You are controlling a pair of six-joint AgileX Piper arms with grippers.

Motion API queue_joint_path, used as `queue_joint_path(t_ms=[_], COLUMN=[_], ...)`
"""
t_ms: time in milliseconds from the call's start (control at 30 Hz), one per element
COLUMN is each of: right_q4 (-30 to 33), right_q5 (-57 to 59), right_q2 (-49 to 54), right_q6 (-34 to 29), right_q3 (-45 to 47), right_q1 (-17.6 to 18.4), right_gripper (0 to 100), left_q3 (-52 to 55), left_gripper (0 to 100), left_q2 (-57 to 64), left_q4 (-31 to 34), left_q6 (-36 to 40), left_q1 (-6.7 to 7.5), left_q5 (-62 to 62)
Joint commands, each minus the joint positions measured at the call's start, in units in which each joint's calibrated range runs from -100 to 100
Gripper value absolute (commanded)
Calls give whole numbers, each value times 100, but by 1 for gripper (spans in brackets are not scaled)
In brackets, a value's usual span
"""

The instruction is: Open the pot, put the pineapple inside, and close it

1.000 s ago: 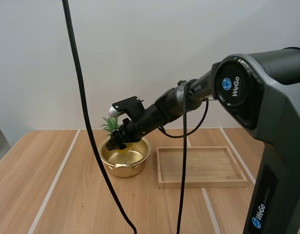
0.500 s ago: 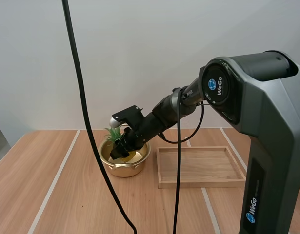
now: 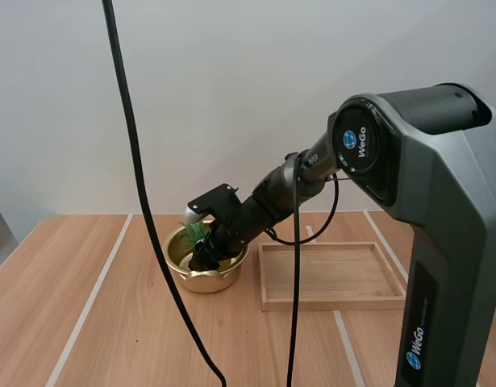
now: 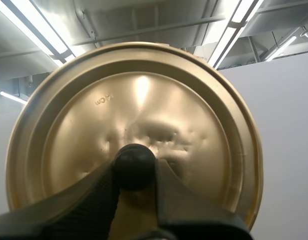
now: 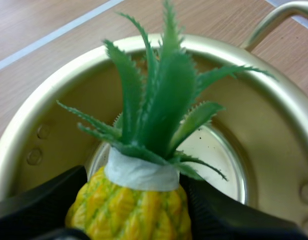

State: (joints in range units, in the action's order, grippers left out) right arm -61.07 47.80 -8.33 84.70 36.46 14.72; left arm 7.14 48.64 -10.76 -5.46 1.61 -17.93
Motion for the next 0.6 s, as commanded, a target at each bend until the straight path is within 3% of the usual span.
queue_joint_path(t_ms=[0,233,300,367,400,567], right_q4=[51,51,51,51,11,127], right_q5=[-95,-242,-321,-370,-439,-806], right_q2=[31,31,31,31,31,31], right_q6=[36,36,47,47,47,37], right_q3=[64,61,61,61,61,61], right_q1=[-6,-6,-6,-6,-6,-6], right_gripper=[0,2,35,82,100,100], left_q3=[-43,-43,-43,-43,-43,-43], left_gripper=[0,0,0,0,0,0], left_q2=[23,23,23,23,23,23], left_q4=[-54,-54,-54,-54,-54,-54], left_q6=[9,9,9,9,9,9], left_q1=[19,19,19,19,19,19], left_q5=[115,115,115,115,115,115])
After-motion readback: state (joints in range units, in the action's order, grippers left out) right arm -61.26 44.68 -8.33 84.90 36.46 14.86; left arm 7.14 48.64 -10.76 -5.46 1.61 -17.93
